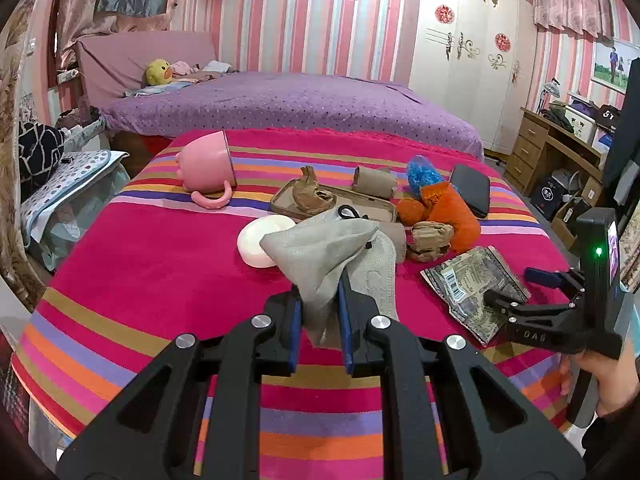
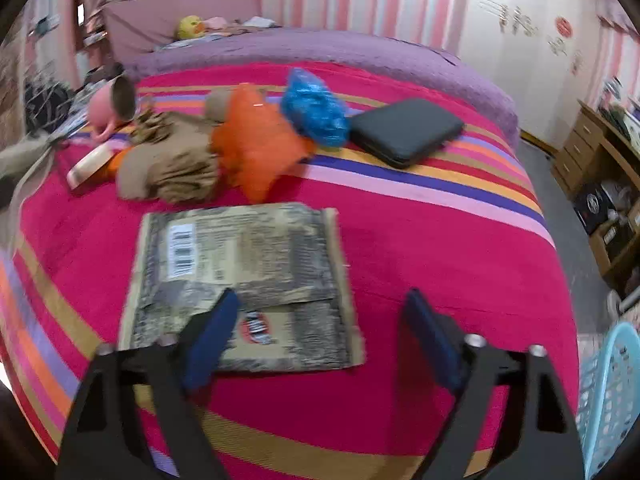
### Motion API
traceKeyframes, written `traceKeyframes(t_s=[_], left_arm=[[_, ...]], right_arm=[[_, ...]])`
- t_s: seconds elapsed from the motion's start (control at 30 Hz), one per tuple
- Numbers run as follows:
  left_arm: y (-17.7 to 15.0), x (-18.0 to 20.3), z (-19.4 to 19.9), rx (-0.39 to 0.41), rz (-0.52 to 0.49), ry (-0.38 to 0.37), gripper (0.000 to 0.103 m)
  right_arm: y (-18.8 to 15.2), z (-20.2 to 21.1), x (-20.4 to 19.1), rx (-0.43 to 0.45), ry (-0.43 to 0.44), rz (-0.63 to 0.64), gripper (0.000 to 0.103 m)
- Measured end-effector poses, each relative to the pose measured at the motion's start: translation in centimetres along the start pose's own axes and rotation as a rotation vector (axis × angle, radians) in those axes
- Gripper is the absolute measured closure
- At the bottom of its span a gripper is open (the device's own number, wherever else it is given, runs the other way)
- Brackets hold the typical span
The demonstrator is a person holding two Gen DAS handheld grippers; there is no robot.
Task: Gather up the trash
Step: 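Grasp the printed snack wrapper with the right gripper while the left gripper holds the grey cloth, then carry the wrapper and cloth over the blue basket with both grippers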
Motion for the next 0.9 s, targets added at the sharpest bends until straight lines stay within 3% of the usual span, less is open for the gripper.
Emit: traceKeyframes(t_s=[0.17,0.23,0.27,0.47,0.9], left_arm=[[0.0,0.7,-0.3,-0.005,-0.009,0.003,0.089],[-0.1,0.9,-0.3,-0.005,-0.01,0.012,0.089],[0.0,0.9,-0.4,-0.005,-0.008,0.016,0.089],[0.0,1.2,-0.4,0.002,-0.005,0.02,0.089],[0.3,1.4,-0.4,0.025,0.01,0.012,0.089]], right_arm=[[0.0,0.7,-0.9,0.031,0.012,0.034,0.061],[0.0,1.0,-0.8,0.041,-0.015,0.035,0.094],[0.0,1.0,-0.8,0.044,-0.032,0.034,0.097],[-0.1,1.3,-1.0,0.062,-0.053,0.054,0.101],[-0.5,4.2,1.6,0.153,-0.025,-0.026,0.101]])
Point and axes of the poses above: each gripper's, at about its wrist camera, not at the fingertips, and z roughly against the way its jaws point, x to its right, y to its top, the point moved 2 cm from there along -z, roughly the way its jaws point, and after that the axes turned 14 degrees about -y, right-handed, at the moved point
